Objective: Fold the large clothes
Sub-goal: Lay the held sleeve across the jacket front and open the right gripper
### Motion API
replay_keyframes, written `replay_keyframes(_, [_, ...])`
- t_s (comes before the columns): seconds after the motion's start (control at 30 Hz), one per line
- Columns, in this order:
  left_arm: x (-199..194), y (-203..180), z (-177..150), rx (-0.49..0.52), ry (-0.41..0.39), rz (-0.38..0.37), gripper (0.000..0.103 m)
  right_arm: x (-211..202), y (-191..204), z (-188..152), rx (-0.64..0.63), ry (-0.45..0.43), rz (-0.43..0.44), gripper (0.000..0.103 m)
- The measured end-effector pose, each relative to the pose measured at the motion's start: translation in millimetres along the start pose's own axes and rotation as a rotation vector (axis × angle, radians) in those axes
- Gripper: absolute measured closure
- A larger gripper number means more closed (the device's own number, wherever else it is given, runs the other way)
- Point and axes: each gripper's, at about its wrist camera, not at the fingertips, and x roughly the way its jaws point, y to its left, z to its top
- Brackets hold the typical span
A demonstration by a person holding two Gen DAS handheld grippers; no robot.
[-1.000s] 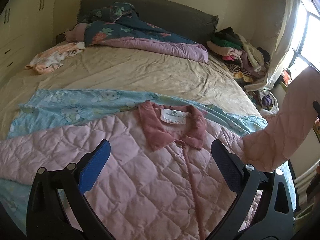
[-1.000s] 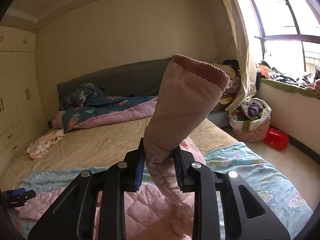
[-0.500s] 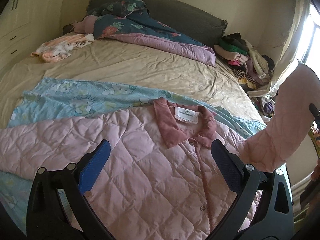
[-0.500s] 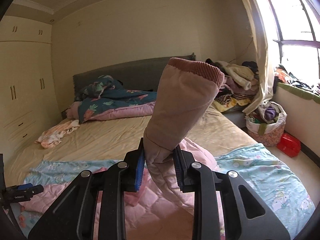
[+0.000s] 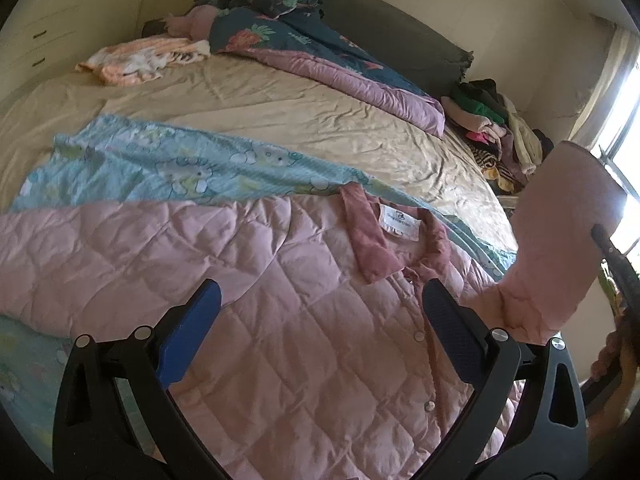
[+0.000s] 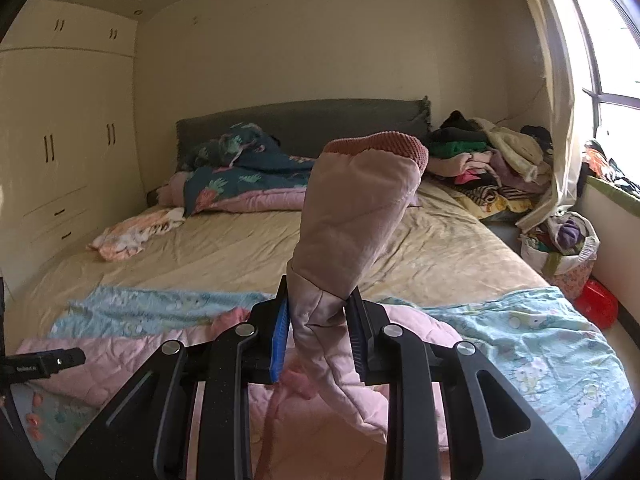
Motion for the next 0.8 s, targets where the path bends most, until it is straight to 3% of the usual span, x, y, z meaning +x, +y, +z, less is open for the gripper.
replay_keyframes(0.23, [12.8, 19.8, -10.8, -0.068, 0.041, -0.048, 0.009, 27.6, 36.4, -28.4, -0.037, 0.066, 0.048, 0.078])
replay_keyframes(0.53, [30.0, 18.6, -18.7, -0.094, 0.089, -0.120, 0.009, 54.5, 80.5, -75.9, -0.069, 0.157, 0.103, 0.078])
replay_keyframes(0.8, [34.8, 14.4, -21.1, -0.107, 0.093, -0.189, 0.009, 67.9, 113.1, -111.2, -0.098, 0.244, 0.221, 0.071])
